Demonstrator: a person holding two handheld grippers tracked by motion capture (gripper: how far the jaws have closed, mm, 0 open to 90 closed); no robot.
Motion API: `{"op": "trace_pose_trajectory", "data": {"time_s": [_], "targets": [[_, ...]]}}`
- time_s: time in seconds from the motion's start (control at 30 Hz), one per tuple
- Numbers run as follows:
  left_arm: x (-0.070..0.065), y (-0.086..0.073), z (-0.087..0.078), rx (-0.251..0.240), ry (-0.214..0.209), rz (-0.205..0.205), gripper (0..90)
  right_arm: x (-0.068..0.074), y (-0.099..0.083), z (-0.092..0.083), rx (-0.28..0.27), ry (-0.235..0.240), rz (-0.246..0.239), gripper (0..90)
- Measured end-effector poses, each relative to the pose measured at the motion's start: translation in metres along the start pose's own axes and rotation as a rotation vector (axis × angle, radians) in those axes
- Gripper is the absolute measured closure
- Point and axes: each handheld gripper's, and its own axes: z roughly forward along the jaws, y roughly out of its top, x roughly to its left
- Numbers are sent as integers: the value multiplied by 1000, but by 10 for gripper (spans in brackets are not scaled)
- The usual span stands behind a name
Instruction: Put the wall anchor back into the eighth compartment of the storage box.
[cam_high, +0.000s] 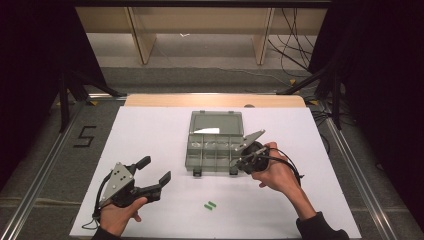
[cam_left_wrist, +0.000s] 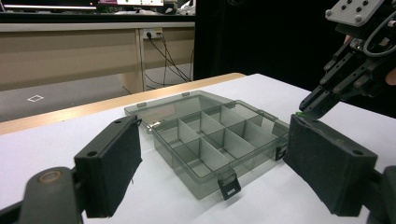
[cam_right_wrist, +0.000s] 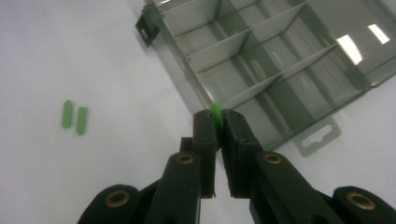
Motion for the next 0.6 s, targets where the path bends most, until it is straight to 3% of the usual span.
{"op": "trace_pose_trajectory", "data": {"time_s": [0.33,0.6], "targets": [[0,0,0,-5,4,1,177,-12,-2,2,-5,-56,8,845],[0,0,0,-6,5,1,176,-16,0,10,3,-55,3,845]]}}
